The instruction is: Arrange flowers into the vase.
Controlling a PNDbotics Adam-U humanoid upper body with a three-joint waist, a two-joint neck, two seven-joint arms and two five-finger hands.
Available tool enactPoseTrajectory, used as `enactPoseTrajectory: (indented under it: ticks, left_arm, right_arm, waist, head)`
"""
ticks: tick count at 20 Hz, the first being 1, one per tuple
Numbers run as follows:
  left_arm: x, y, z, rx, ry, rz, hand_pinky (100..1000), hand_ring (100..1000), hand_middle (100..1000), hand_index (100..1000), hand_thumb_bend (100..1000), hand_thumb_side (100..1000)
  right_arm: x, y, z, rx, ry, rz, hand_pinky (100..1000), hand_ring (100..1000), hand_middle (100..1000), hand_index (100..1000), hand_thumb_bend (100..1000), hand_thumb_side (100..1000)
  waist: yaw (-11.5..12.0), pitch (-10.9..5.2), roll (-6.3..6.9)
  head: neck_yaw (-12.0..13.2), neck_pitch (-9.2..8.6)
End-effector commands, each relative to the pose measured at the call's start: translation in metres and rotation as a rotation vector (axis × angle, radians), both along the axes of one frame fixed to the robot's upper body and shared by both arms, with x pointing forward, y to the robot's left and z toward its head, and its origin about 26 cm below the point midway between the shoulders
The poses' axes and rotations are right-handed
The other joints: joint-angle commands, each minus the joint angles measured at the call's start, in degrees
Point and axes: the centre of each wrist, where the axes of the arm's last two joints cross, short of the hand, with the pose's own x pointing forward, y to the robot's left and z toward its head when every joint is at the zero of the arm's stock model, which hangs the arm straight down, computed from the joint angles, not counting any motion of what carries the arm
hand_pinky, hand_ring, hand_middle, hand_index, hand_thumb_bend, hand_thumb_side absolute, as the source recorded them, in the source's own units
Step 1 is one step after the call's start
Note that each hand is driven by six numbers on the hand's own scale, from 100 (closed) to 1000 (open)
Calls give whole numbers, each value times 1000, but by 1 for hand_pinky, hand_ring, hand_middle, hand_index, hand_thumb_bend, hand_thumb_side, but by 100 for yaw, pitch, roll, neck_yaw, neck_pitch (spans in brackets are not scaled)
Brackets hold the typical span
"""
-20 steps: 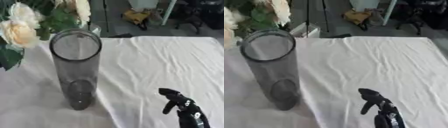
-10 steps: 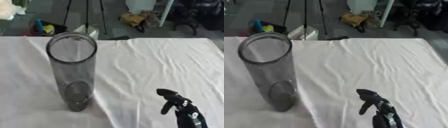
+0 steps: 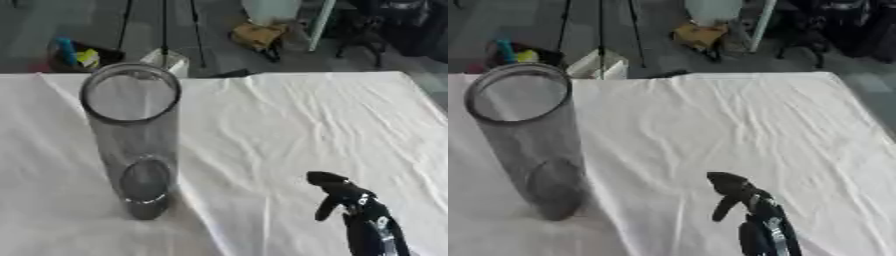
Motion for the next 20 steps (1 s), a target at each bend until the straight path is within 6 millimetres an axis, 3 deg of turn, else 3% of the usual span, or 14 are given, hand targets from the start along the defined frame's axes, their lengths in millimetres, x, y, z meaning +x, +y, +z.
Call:
enactPoseTrajectory:
  ticks: [1,20]
  left_arm:
    - [-15,-4,21,-56,-67,-48,100,100,100,125,100,692]
    - [-65,-58,51,-239,-12,-481,100,100,100,127,100,752]
  right_arm:
    - [-1,-4,4,-4,-20,7,766,788,404,786,100,960]
    - [-2,-8,4,-7,-4,20,767,788,404,786,100,962]
  waist:
    - [-6,-227,137]
    - [-9,-302,201]
  head:
    - [-8,21]
    - [153,-97]
